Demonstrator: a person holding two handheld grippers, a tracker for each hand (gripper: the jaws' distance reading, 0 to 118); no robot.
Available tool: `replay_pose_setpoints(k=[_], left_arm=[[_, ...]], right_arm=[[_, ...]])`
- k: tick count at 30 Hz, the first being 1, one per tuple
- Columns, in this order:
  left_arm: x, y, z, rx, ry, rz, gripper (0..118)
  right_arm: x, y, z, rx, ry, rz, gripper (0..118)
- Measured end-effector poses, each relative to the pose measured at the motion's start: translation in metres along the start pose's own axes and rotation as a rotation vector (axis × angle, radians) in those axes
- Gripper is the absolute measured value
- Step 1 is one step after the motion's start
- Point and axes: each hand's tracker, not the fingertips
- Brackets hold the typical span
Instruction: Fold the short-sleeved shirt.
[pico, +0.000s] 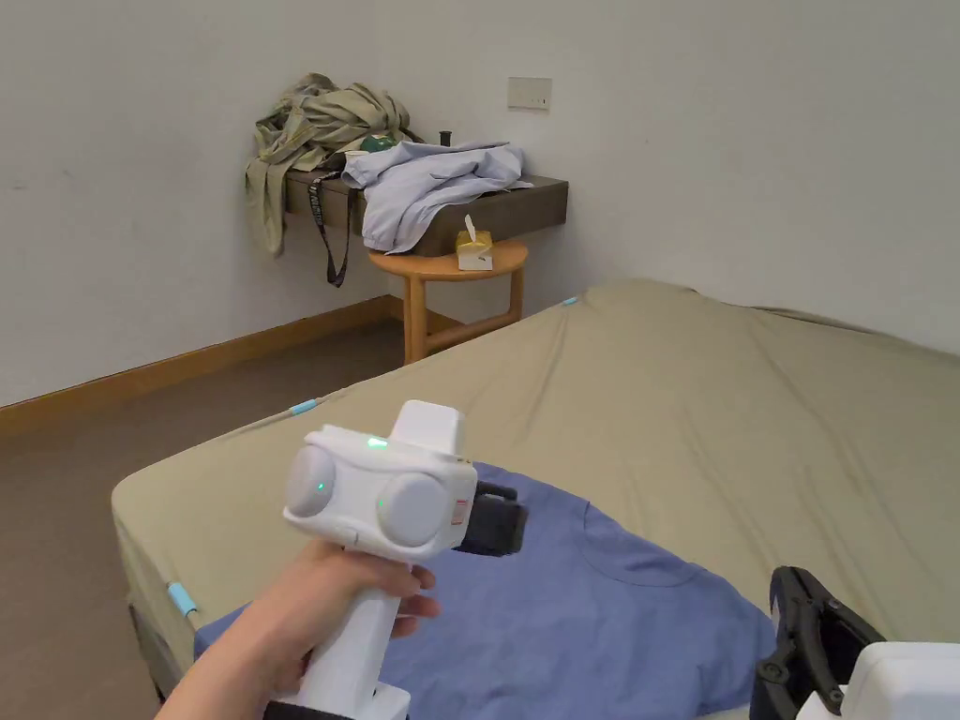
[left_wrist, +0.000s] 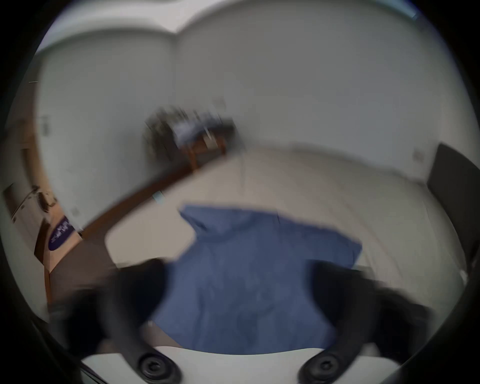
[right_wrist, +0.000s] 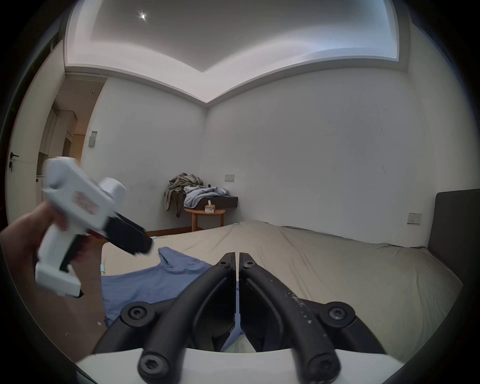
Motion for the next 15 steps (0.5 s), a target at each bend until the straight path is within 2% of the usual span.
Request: replay_pose_setpoints(k=[1,3,7,10,11,12,13,14,15], left_arm=[[0.004,0.007,-0.027,-0.091,-0.025,-0.020,109],[0.012,0.010,-0.084,-0.147,-0.037,-0.084,111],[0.028,-0.033,-0.187,-0.418,0.148,-0.135,111],[0.024,-0.083,-0.233,-0.615,0.157,-0.132,110],[0.009,-0.085,-0.221,-0.426,0.086,0.019,116],[-0.003,-0.089,-0.211,-0.347,0.104,0.118,118],[-0.009,-0.086,-0.219,-0.430,-0.005,0.149,118],[-0.017,-0.089,-0.226,-0.437,-0.046,0.195,118],[-0.013,-0.092,-0.224,-0.411,-0.091,0.181,118]], right_arm=[[0.001,-0.003,-0.003,-0.011,-0.005,0.005,5],[0.005,-0.009,-0.010,-0.039,-0.020,0.010,5],[0.017,-0.023,-0.020,-0.097,-0.053,0.022,5],[0.028,-0.031,-0.025,-0.140,-0.069,0.034,5],[0.031,-0.033,-0.025,-0.149,-0.077,0.034,5],[0.033,-0.035,-0.026,-0.154,-0.080,0.030,5],[0.036,-0.036,-0.026,-0.160,-0.084,0.016,5],[0.038,-0.036,-0.027,-0.167,-0.088,-0.010,5],[0.038,-0.036,-0.027,-0.170,-0.088,-0.026,5]])
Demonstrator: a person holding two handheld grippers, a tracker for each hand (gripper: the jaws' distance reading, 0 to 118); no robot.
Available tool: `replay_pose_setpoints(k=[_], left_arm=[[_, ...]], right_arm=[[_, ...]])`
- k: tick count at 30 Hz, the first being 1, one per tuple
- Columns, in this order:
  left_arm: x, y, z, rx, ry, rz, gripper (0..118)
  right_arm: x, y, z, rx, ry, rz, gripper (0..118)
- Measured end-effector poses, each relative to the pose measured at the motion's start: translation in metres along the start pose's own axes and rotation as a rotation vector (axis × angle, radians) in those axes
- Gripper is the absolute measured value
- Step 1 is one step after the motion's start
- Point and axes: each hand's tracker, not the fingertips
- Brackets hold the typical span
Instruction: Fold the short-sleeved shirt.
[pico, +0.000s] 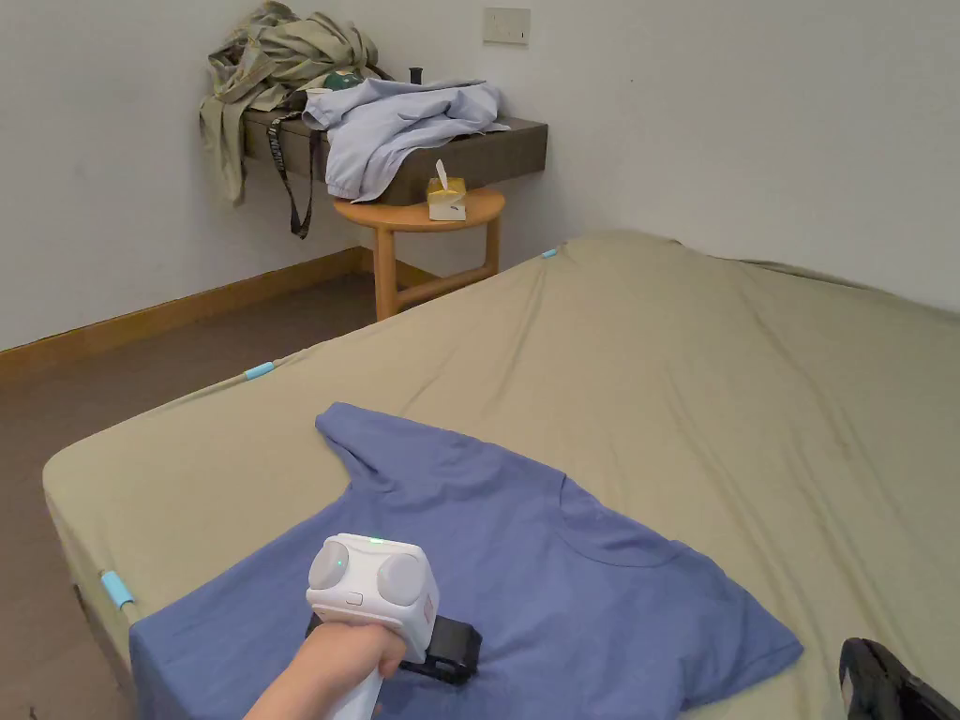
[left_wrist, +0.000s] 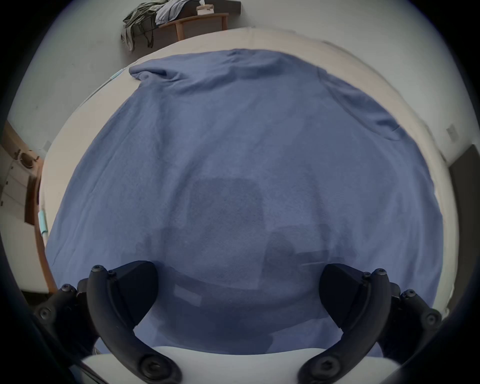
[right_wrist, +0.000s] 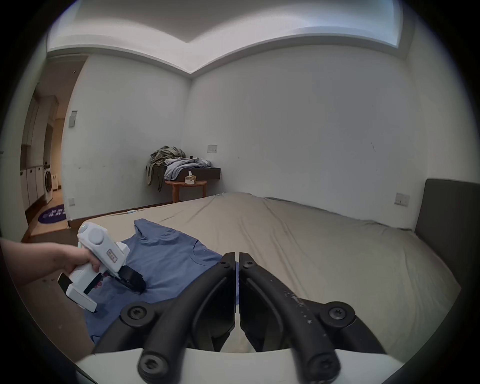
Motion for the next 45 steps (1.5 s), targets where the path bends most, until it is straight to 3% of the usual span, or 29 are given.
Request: replay_pose_setpoints(k=[2,4,6,8,9,10,12,16,22,27,33,37,39,45], left_arm=[[0.006,-0.009,0.009,-0.024,0.058,-0.070,118],[0.015,-0.002,0.008,-0.002,0.099,-0.053,116],[0.020,-0.004,0.018,-0.003,0.101,-0.069,105],[0.028,-0.003,0.037,0.022,0.071,-0.170,62],[0.030,-0.003,0.046,0.048,0.108,-0.211,26],[0.032,-0.005,0.052,0.071,0.156,-0.269,0],[0.030,-0.007,0.056,0.085,0.135,-0.301,0],[0.015,-0.008,0.068,0.099,0.050,-0.158,0],[0.042,-0.002,0.154,0.304,-0.104,-0.202,0],[0.147,-0.020,0.253,0.475,-0.252,-0.501,0],[0.294,-0.076,0.335,0.577,-0.577,-0.810,0],[0.371,-0.123,0.367,0.572,-0.855,-0.943,0],[0.407,-0.145,0.366,0.559,-0.957,-1.013,0],[0.528,-0.228,0.244,0.314,-0.815,-1.180,0]], right_arm=[[0.001,0.000,0.002,0.004,-0.001,-0.009,5],[0.002,-0.001,0.005,0.009,-0.008,-0.001,5],[0.005,-0.001,0.008,0.006,-0.011,0.009,5],[0.010,-0.001,0.013,0.006,-0.023,0.014,5],[0.012,-0.001,0.015,0.007,-0.028,0.010,5],[0.016,-0.001,0.017,0.008,-0.037,0.001,5],[0.021,-0.001,0.020,0.008,-0.055,-0.024,5],[0.033,0.002,0.029,0.019,-0.090,-0.063,5],[0.061,0.010,0.053,0.058,-0.157,-0.096,5],[0.096,0.020,0.101,0.148,-0.268,-0.152,5],[0.144,0.025,0.181,0.228,-0.466,-0.126,5],[0.175,0.019,0.231,0.243,-0.607,-0.130,5],[0.187,0.013,0.252,0.239,-0.672,-0.132,5],[0.212,-0.017,0.288,0.176,-0.785,-0.166,5]])
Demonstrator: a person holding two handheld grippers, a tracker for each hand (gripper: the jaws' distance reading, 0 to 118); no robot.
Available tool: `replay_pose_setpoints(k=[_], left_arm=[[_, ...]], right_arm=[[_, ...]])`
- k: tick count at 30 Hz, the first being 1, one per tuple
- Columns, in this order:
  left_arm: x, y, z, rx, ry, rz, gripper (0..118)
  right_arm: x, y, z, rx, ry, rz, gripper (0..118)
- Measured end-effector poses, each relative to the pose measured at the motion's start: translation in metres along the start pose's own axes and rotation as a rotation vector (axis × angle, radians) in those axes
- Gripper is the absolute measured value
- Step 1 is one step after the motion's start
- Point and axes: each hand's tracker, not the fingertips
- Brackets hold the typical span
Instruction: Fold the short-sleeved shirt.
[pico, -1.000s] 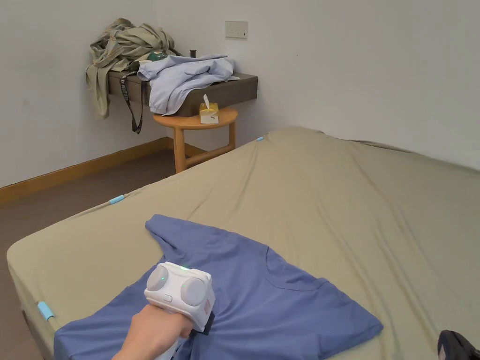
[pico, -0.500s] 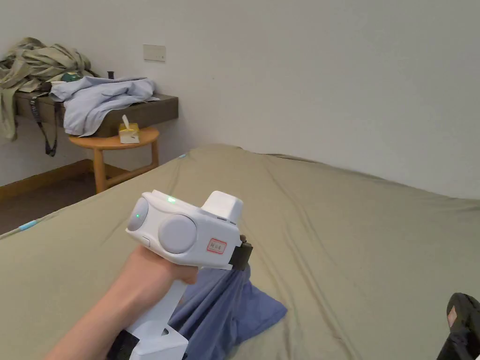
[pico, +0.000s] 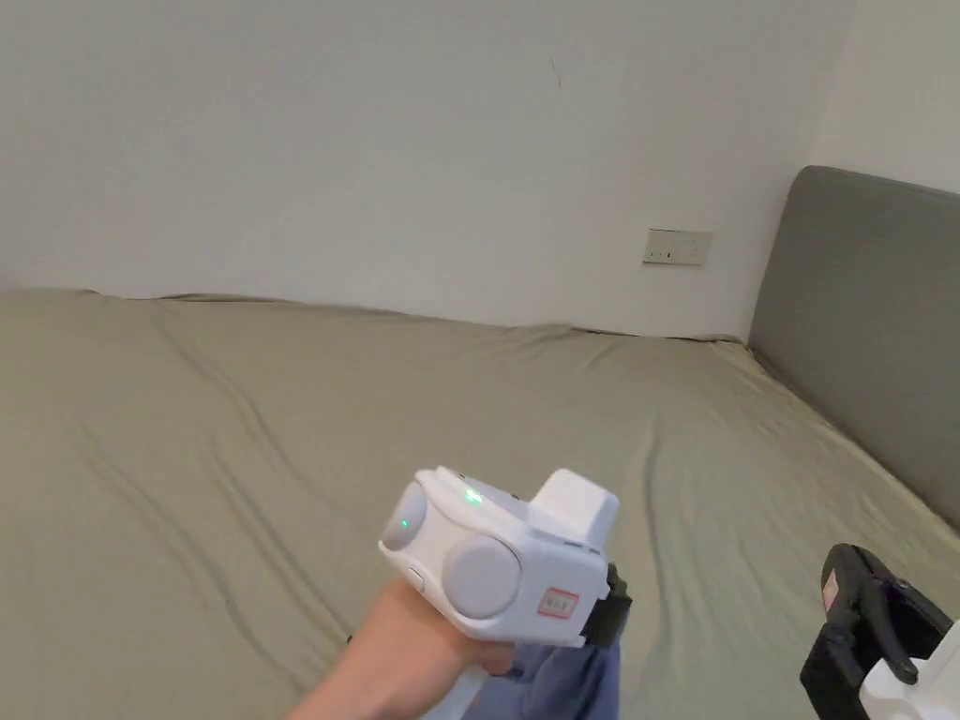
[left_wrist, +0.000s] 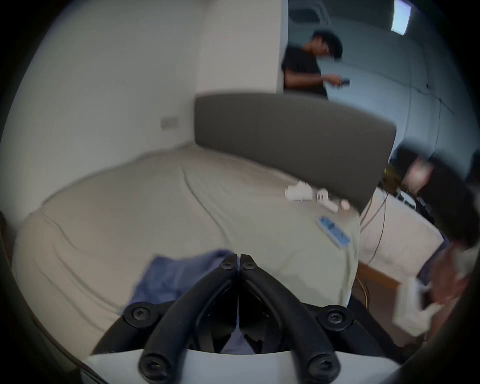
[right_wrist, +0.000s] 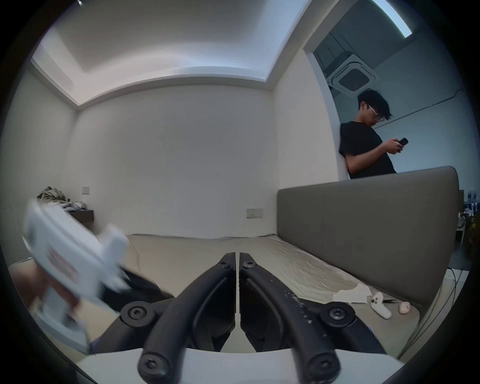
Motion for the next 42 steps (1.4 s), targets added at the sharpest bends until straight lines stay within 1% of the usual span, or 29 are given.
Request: replay_pose_setpoints(k=[2,4,5,7,8,10,11,12,13,15,16,18,19,22,24,25,28,30,32,33,36,39,41,42], left_arm=[[0.007,-0.026,-0.061,-0.108,-0.037,0.054,0],[0.010,-0.052,-0.110,-0.194,-0.023,0.122,0],[0.010,-0.061,-0.127,-0.235,-0.008,0.134,0],[0.009,-0.076,-0.146,-0.272,0.040,0.117,0],[0.008,-0.079,-0.143,-0.262,0.037,0.119,0],[0.001,-0.071,-0.126,-0.182,0.007,0.152,1],[-0.001,-0.061,-0.107,-0.135,0.000,0.157,9],[-0.005,-0.051,-0.087,-0.086,0.006,0.155,27],[-0.012,-0.040,-0.064,-0.030,0.022,0.158,60],[-0.026,-0.024,-0.011,0.139,0.065,0.173,103],[-0.031,-0.019,0.024,0.248,0.096,0.177,118],[-0.044,-0.018,0.087,0.443,0.177,0.193,118],[-0.046,-0.025,0.120,0.540,0.257,0.209,118],[-0.047,-0.062,0.194,0.756,0.516,0.250,118],[-0.039,-0.095,0.221,0.827,0.685,0.279,118],[-0.036,-0.113,0.233,0.835,0.771,0.280,118],[-0.023,-0.158,0.238,0.709,1.045,0.256,118],[-0.017,-0.185,0.238,0.635,1.082,0.242,118],[-0.017,-0.200,0.232,0.557,1.019,0.312,118],[-0.017,-0.206,0.232,0.546,0.987,0.347,118],[-0.017,-0.209,0.230,0.567,0.969,0.389,118],[-0.016,-0.206,0.227,0.579,0.957,0.385,118],[-0.018,-0.201,0.224,0.568,0.921,0.373,117],[-0.021,-0.197,0.223,0.564,0.882,0.364,110]], right_arm=[[0.009,-0.012,0.000,-0.033,-0.010,-0.001,5],[0.016,-0.027,-0.002,-0.088,-0.022,0.002,5],[0.018,-0.033,-0.004,-0.109,-0.022,0.003,5],[0.022,-0.044,-0.008,-0.154,-0.023,0.011,5],[0.024,-0.047,-0.010,-0.161,-0.017,0.012,5],[0.025,-0.050,-0.014,-0.167,-0.015,0.015,5],[0.025,-0.049,-0.016,-0.166,-0.015,0.015,5],[0.025,-0.047,-0.019,-0.159,-0.016,0.012,5],[0.026,-0.044,-0.021,-0.150,-0.015,0.007,5],[0.025,-0.035,-0.021,-0.108,-0.009,-0.008,5],[0.024,-0.031,-0.021,-0.090,-0.004,-0.013,5],[0.021,-0.025,-0.021,-0.056,0.009,-0.024,5],[0.019,-0.022,-0.021,-0.038,0.017,-0.032,5],[0.009,-0.018,-0.019,-0.004,0.046,-0.046,5],[0.000,-0.021,-0.019,0.003,0.059,-0.046,5],[-0.005,-0.023,-0.018,0.001,0.076,-0.044,5],[-0.020,-0.032,-0.015,-0.008,0.106,-0.025,5],[-0.029,-0.040,-0.012,-0.014,0.124,-0.004,5],[-0.035,-0.045,-0.010,-0.028,0.141,0.008,5],[-0.035,-0.048,-0.010,-0.034,0.151,0.008,5],[-0.037,-0.046,-0.009,-0.032,0.149,0.016,5],[-0.036,-0.043,-0.009,-0.023,0.144,0.023,5],[-0.034,-0.043,-0.010,-0.025,0.137,0.026,5],[-0.032,-0.043,-0.011,-0.029,0.134,0.027,5]])
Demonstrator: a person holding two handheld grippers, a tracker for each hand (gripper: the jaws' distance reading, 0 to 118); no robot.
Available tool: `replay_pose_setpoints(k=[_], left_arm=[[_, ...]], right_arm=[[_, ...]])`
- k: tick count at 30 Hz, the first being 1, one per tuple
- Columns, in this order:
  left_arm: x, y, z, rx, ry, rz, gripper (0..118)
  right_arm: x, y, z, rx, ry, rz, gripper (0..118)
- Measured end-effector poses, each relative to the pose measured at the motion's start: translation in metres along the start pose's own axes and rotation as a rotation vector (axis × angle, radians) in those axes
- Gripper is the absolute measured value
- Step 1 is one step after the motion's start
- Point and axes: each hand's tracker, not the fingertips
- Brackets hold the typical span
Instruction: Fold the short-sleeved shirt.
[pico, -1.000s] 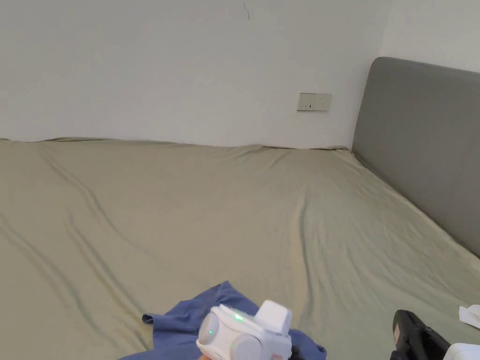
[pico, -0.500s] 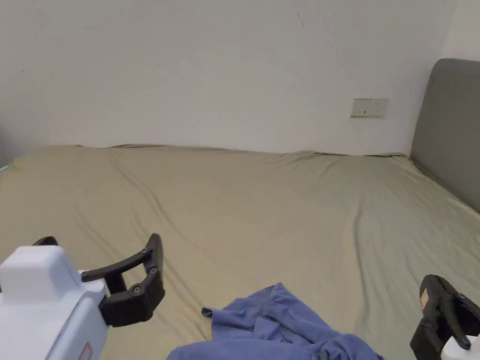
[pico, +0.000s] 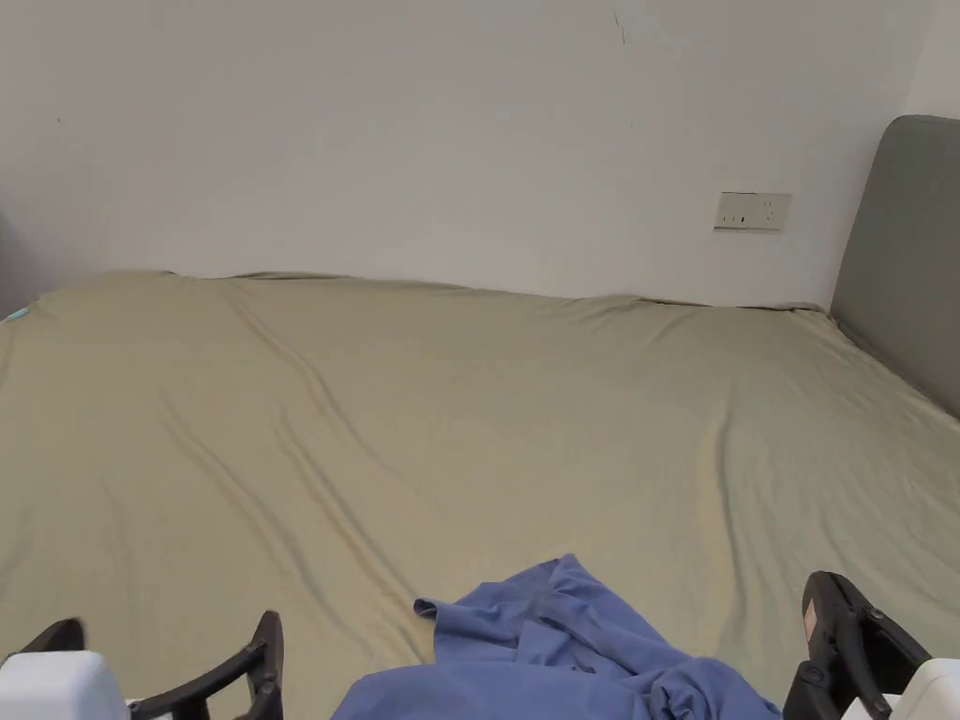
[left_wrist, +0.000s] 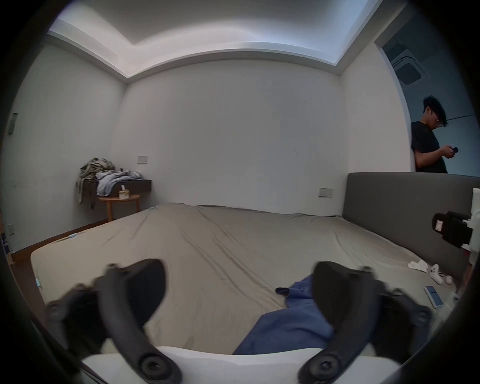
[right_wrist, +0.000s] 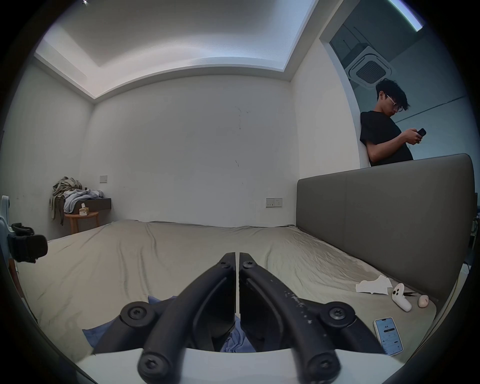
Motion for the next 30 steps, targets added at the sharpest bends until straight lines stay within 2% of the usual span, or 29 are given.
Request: replay_pose_setpoints(k=[1,3,4,5,7,12,15,18,19,21,22,25,28,30], left_arm=[[0.001,0.004,-0.003,0.006,-0.003,-0.003,85],[0.006,0.014,-0.016,0.011,0.013,-0.020,20],[0.008,0.017,-0.020,0.013,0.030,-0.033,1],[0.009,0.022,-0.024,0.021,0.033,-0.037,0],[0.009,0.028,-0.032,0.011,0.014,-0.037,0],[0.012,0.013,-0.051,-0.174,0.002,-0.061,0],[0.008,-0.004,-0.076,-0.428,-0.033,-0.088,0],[0.004,-0.038,-0.112,-0.786,-0.088,-0.165,0],[0.000,-0.055,-0.128,-0.913,-0.121,-0.150,20],[-0.007,-0.083,-0.150,-1.144,-0.163,-0.045,91],[-0.010,-0.099,-0.156,-1.219,-0.166,-0.040,115],[-0.006,-0.120,-0.157,-1.190,-0.146,-0.169,113],[-0.007,-0.129,-0.164,-1.198,-0.118,-0.129,103],[-0.006,-0.132,-0.167,-1.208,-0.126,-0.087,82]], right_arm=[[0.001,0.000,-0.001,-0.002,-0.001,0.000,5],[0.001,0.000,-0.004,-0.007,-0.005,0.003,5],[0.001,0.000,-0.005,-0.010,-0.009,0.006,5],[0.001,-0.001,-0.005,-0.012,-0.013,0.011,5],[0.001,-0.002,-0.006,-0.017,-0.013,0.011,5],[-0.001,-0.008,-0.009,-0.044,-0.008,0.007,5],[-0.002,-0.011,-0.012,-0.065,0.001,0.015,5],[-0.004,-0.014,-0.015,-0.083,0.012,0.020,5],[-0.004,-0.015,-0.015,-0.087,0.019,0.017,5],[-0.005,-0.016,-0.015,-0.092,0.025,0.015,5],[-0.006,-0.017,-0.015,-0.096,0.027,0.015,5],[-0.006,-0.021,-0.015,-0.106,0.033,0.017,5],[-0.006,-0.026,-0.019,-0.131,0.031,0.016,5],[-0.006,-0.028,-0.020,-0.146,0.026,0.012,5]])
